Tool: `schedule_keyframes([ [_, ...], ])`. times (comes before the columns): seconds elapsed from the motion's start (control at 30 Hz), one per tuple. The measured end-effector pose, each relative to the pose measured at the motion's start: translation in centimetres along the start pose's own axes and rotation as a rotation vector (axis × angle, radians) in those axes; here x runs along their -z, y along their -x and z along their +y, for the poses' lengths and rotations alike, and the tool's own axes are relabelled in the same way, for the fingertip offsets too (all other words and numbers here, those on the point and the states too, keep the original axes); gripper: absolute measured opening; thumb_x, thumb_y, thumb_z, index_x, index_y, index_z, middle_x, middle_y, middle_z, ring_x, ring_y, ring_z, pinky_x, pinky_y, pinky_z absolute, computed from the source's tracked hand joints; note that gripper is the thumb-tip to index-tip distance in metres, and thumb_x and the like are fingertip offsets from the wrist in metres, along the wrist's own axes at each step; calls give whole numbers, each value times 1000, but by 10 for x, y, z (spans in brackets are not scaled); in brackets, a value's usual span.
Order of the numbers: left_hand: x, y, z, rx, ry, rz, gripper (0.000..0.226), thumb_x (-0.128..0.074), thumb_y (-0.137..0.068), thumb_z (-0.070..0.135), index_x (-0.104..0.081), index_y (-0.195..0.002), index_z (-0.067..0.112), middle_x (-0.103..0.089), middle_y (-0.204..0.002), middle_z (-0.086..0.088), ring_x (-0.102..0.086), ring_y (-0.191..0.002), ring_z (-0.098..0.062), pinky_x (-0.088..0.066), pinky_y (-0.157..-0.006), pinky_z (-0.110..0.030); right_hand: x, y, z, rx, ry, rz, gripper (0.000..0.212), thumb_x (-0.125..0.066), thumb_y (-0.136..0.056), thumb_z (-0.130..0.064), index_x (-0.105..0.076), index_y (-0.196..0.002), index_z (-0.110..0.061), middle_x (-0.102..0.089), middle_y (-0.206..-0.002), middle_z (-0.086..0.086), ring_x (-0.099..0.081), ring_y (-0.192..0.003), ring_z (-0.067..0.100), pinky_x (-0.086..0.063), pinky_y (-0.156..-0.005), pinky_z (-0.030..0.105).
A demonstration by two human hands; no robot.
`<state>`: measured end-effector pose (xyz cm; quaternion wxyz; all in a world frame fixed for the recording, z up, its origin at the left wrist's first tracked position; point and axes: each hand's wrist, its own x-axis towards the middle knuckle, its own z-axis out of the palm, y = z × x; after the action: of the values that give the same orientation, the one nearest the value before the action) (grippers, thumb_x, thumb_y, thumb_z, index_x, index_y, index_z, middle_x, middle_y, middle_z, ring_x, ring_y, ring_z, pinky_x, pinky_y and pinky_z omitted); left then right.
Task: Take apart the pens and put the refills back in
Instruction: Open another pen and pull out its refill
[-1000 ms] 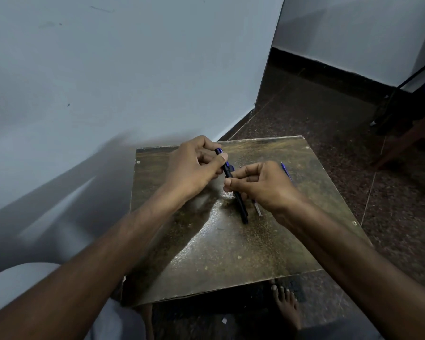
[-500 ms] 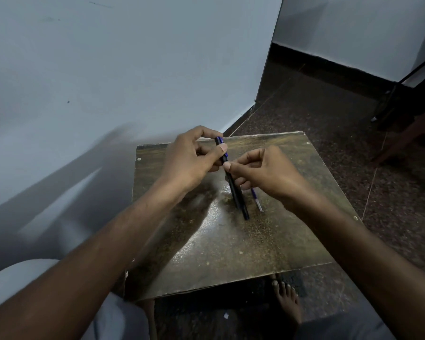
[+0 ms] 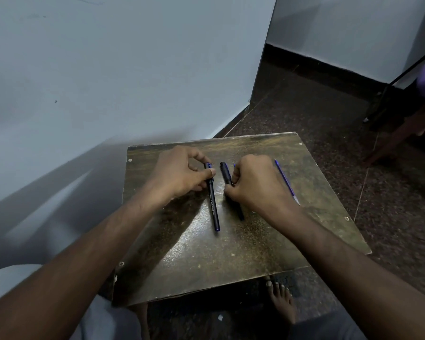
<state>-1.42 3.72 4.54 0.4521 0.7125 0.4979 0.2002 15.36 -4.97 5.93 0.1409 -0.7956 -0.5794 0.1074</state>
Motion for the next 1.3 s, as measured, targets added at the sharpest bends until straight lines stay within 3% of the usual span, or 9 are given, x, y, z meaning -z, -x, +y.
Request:
schedule_keyframes([
  [0.27,-18,-3,12,-107,0,24,17,-88,-92,29,-79,-104,21,-84,-77,1,-82,-65,-7,-71,-70,-37,30,-5,30,-71,-220,163,21,-89,-76,-28,-75,-66,-17,-74,-60,-4,-74,-61,8,-67,-66,35],
  [0.47,-29,-11,9,-158,-174,87,24,-87,-93,34,-80,-110,19,-80,-84,6,-79,-72,-5,-67,-78,-28,23,-3,29,-51,-173,127,19,-88,-79,-27,-75,-69,-18,-75,-63,-4,-72,-62,6,-65,-64,29],
  [0.57,-29,-13,7,-209,-289,111,27,-85,-93,38,-81,-113,20,-73,-84,13,-67,-69,4,-49,-62,-4,22,-3,29,-37,-185,102,17,-88,-79,-29,-77,-71,-17,-75,-64,-4,-73,-64,7,-66,-66,31],
  [0.63,-27,-13,8,-237,-338,122,31,-83,-95,39,-78,-119,19,-71,-86,14,-60,-68,8,-44,-59,-3,23,-3,28,-49,-215,80,17,-88,-79,-30,-78,-73,-19,-75,-65,-5,-73,-65,6,-65,-66,30],
  [0.8,-15,-3,21,-237,-98,148,26,-63,-107,47,-80,-112,27,-81,-93,13,-73,-70,0,-67,-85,-38,24,-1,24,-40,-342,56,16,-88,-81,-27,-75,-73,-23,-73,-62,-8,-65,-53,-4,-46,-52,9],
  [0.9,-10,6,24,-163,126,144,18,-78,-96,51,-83,-104,35,-84,-90,12,-80,-83,-2,-70,-80,-37,21,4,18,51,-382,50,15,-85,-79,-22,-72,-74,-24,-72,-60,-8,-64,-51,-8,-45,-49,7],
  [1.0,-7,8,19,-155,167,175,11,-87,-90,42,-82,-96,34,-82,-84,19,-79,-75,-1,-68,-65,-25,17,7,14,117,-363,51,14,-84,-75,-25,-69,-74,-25,-71,-59,-8,-65,-52,-5,-46,-50,9],
  [1.13,-3,2,11,-80,314,44,4,-85,-94,32,-83,-97,31,-83,-81,16,-78,-76,1,-64,-71,-22,13,11,14,89,-415,27,16,-83,-75,-32,-69,-81,-27,-74,-65,-8,-68,-58,-1,-56,-58,22],
  [1.3,-1,2,13,-76,437,-12,10,-80,-91,34,-85,-99,32,-84,-85,7,-75,-76,-1,-58,-70,-19,15,11,7,-126,-1020,-389,33,-72,-103,-40,-71,-116,-9,-78,-96,14,-74,-83,17,-62,-88,45],
])
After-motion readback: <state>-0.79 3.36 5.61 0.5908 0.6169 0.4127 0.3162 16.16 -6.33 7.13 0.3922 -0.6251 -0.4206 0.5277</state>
